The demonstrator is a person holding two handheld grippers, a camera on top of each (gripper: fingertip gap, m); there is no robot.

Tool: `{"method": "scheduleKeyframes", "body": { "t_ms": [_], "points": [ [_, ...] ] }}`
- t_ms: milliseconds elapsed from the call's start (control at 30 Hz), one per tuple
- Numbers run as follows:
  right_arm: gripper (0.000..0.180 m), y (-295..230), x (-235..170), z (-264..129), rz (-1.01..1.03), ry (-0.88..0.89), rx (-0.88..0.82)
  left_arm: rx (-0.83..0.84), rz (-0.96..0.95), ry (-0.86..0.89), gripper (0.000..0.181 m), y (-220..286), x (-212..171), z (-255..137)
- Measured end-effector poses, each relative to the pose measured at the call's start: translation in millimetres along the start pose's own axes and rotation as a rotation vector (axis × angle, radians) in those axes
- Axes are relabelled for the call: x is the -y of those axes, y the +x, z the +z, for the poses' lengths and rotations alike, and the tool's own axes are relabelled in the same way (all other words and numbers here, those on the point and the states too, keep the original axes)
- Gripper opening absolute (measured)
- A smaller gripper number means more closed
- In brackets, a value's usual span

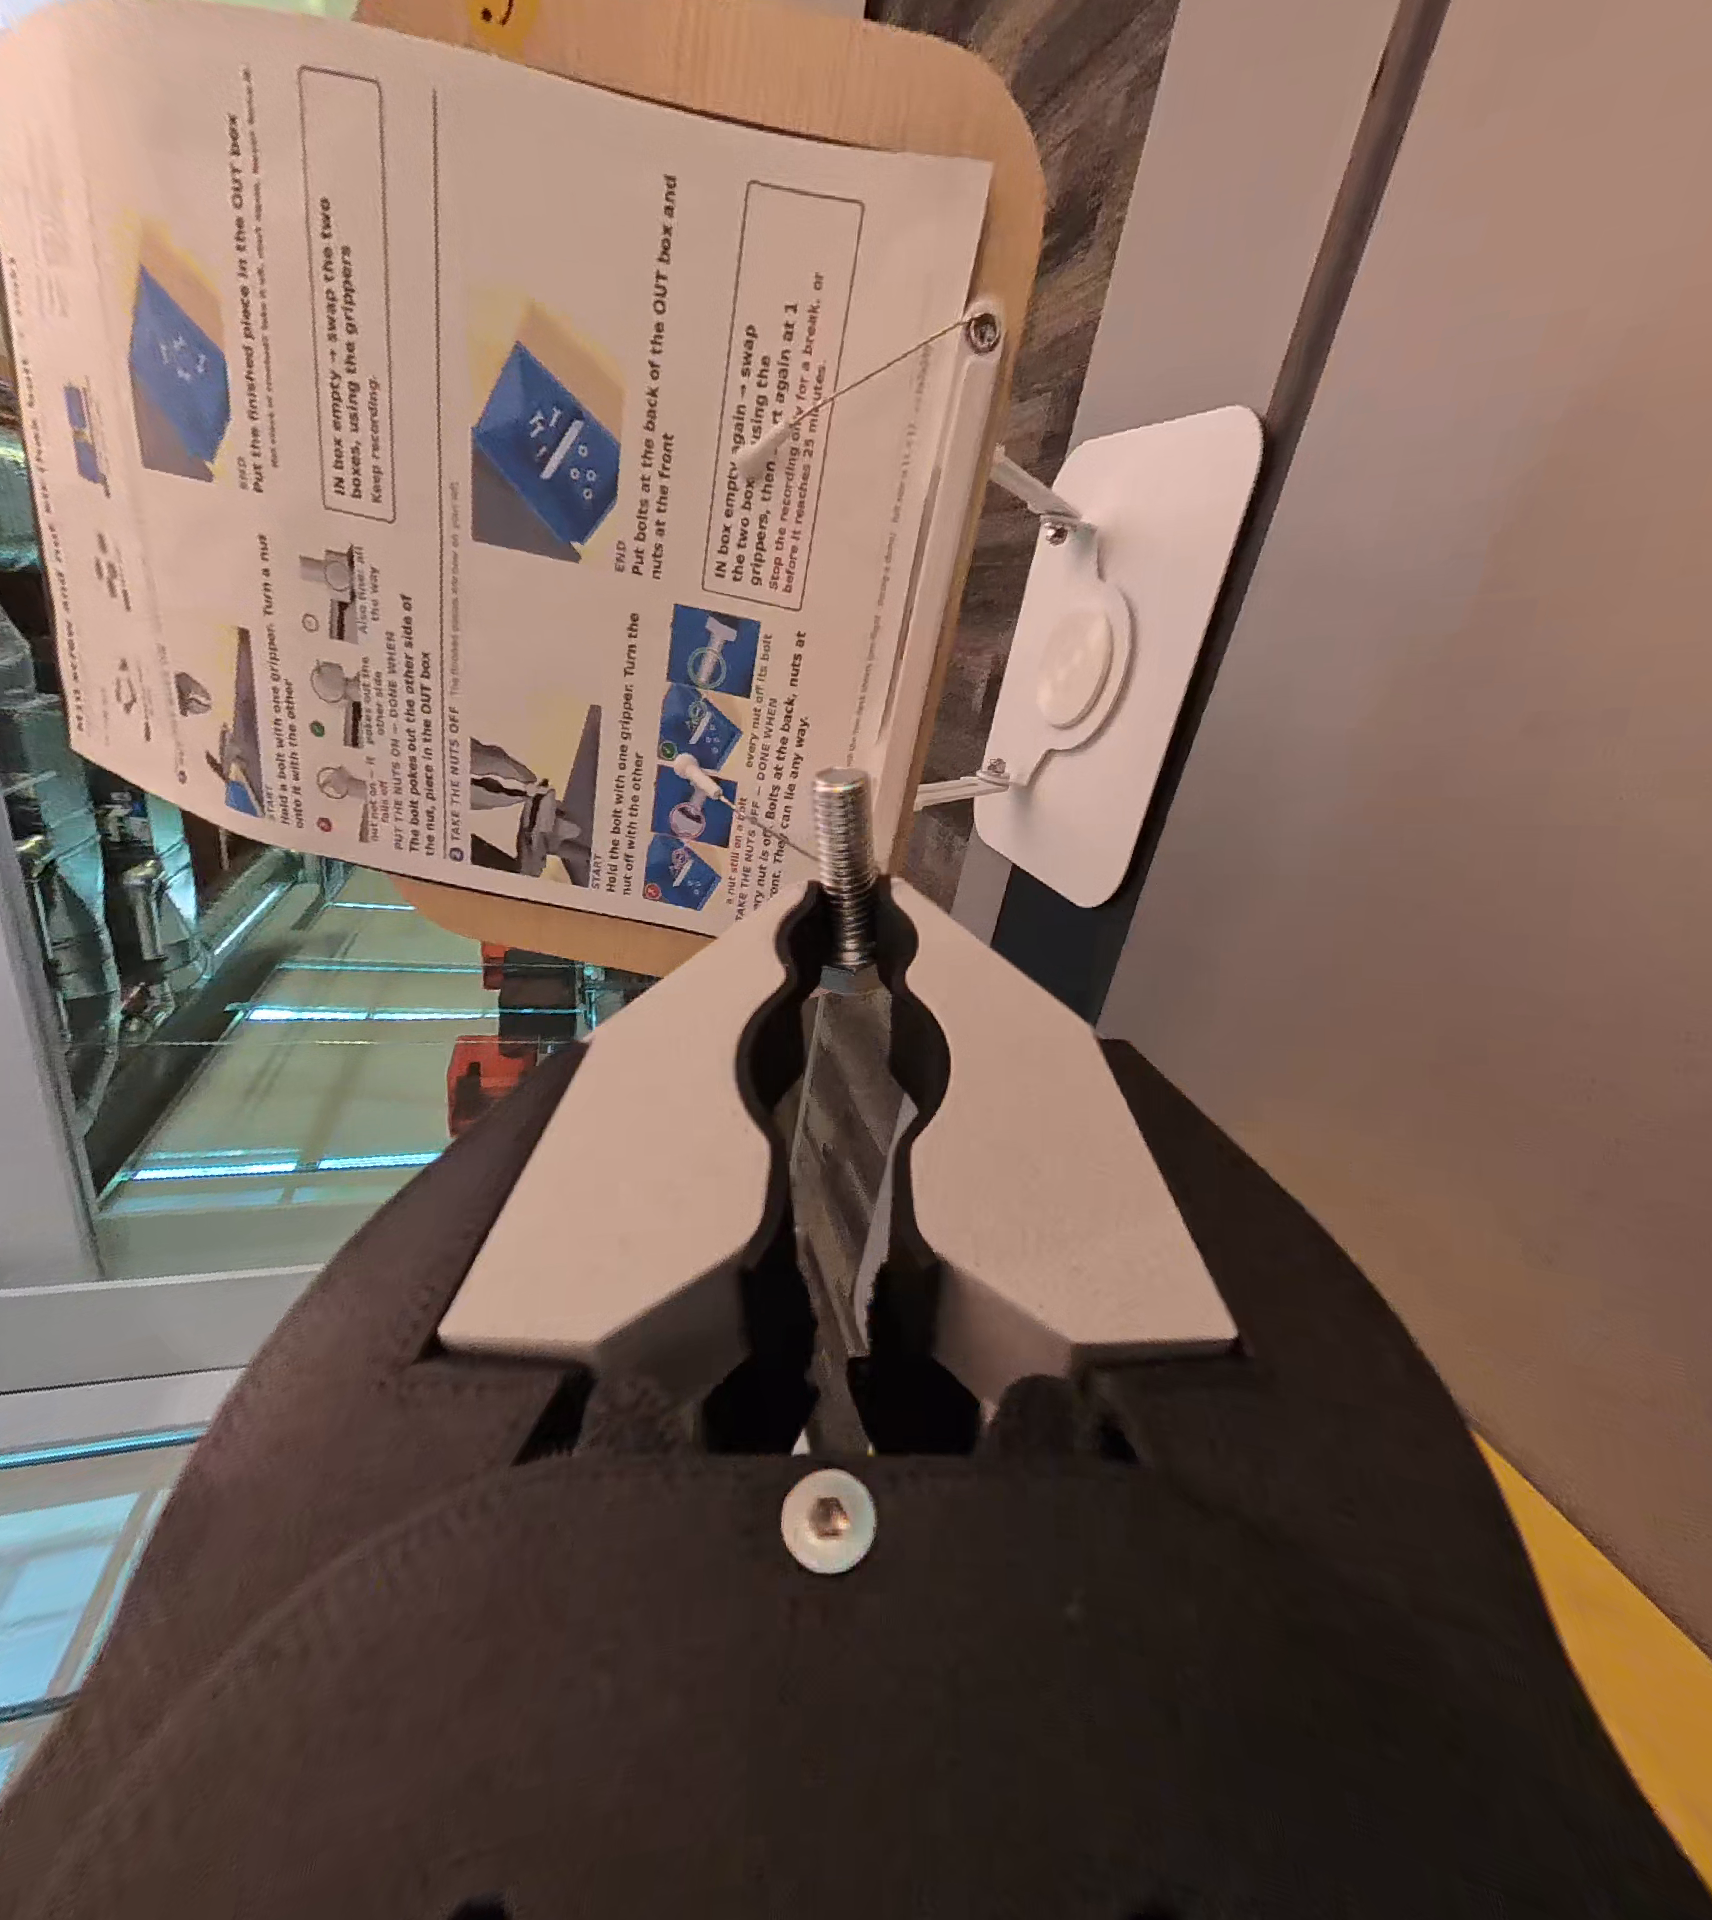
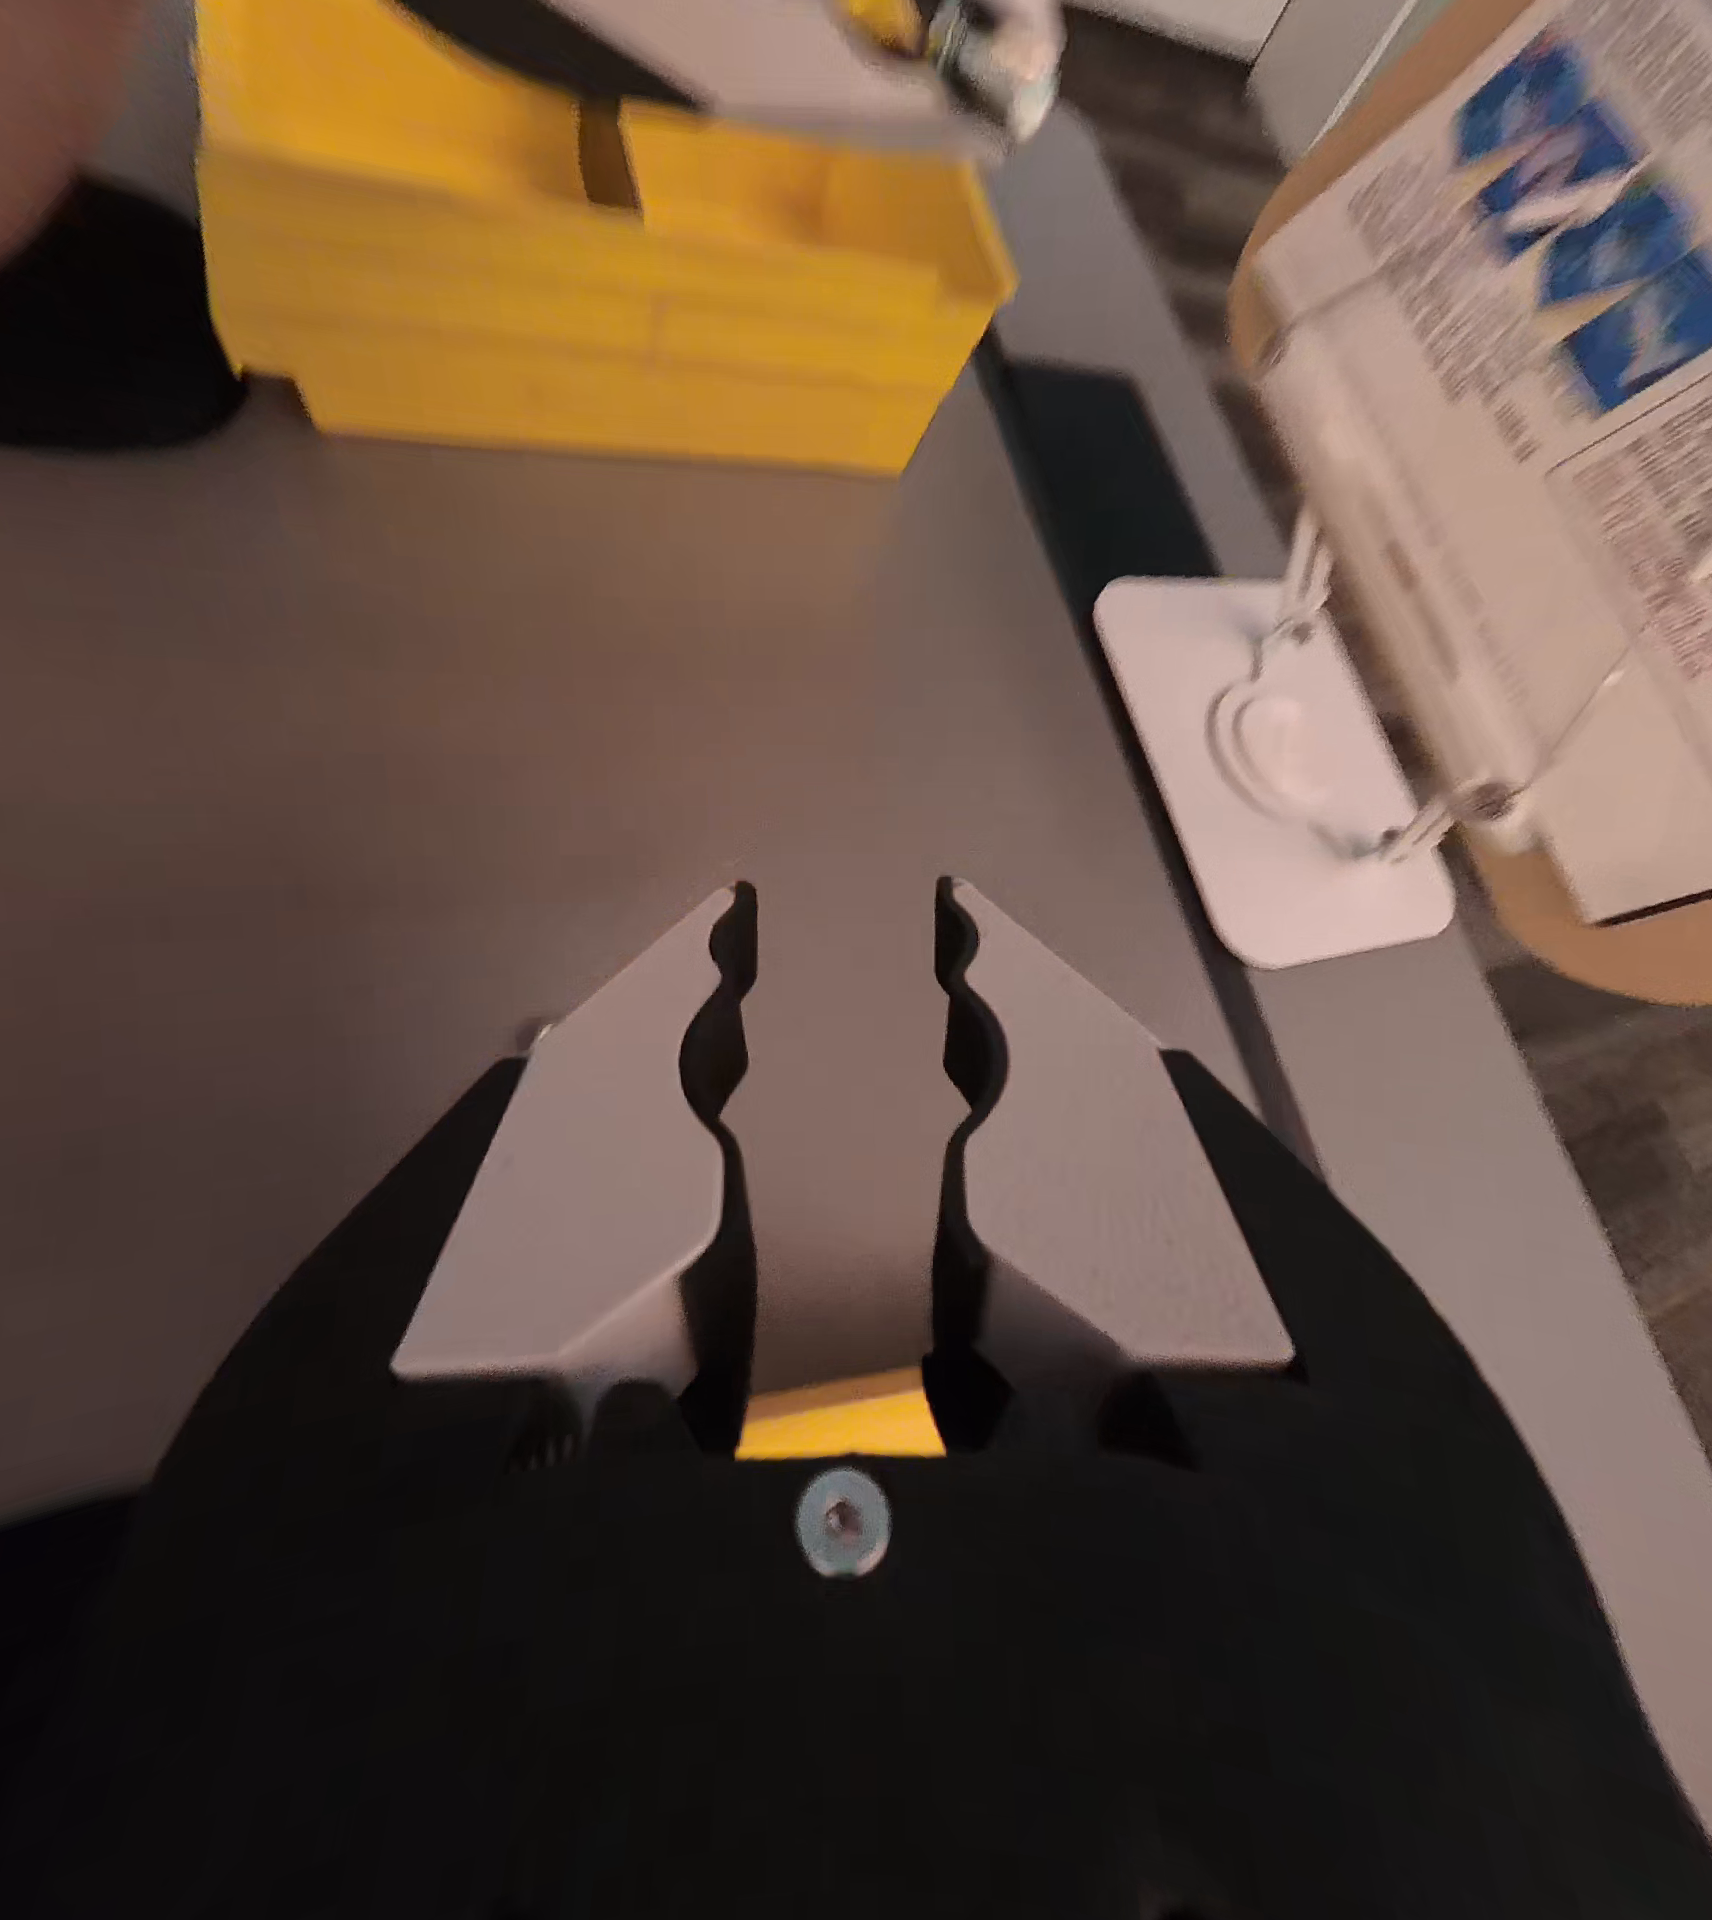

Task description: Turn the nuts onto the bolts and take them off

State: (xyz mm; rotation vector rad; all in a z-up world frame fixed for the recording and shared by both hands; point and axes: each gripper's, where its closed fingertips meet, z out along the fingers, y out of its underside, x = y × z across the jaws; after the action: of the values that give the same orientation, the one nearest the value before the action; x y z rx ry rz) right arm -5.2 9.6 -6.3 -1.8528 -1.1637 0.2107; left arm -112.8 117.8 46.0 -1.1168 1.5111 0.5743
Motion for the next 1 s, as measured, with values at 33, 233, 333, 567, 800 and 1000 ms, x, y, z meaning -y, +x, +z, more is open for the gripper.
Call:
{"method": "scheduleKeyframes", "body": {
  "t_ms": [33, 233, 333, 567, 800, 1000],
  "points": [
    [0.034, -5.1, -8.9, 3.1, 0.008, -0.053, 0.031, -0.011, -0.008, 0.006, 0.008, 0.5, 0.4, -0.6],
    [0.037, -43.6, -62.9, 34.0, -0.046, -0.448, 0.167, -0.058, -0.142, 0.045, 0.007, -13.1, -12.5, -7.5],
    [0.038, -63.4, -88.1, 47.9, -0.132, -0.634, 0.224, -0.047, -0.169, 0.03, 0.008, -22.6, -24.3, -10.3],
    [0.035, -102.5, -101.3, 67.8, -0.225, -0.714, 0.39, -0.052, -0.209, 0.024, 0.008, -30.0, -36.1, -10.7],
    [0.029, -104.1, -105.8, 76.0, -0.299, -0.713, 0.387, -0.075, -0.196, 0.031, 0.007, -25.1, -31.8, -11.4],
    [0.022, -102.1, -109.4, 81.3, -0.294, -0.713, 0.387, -0.085, -0.195, 0.041, 0.007, -23.9, -28.8, -13.5]
  ]
}}
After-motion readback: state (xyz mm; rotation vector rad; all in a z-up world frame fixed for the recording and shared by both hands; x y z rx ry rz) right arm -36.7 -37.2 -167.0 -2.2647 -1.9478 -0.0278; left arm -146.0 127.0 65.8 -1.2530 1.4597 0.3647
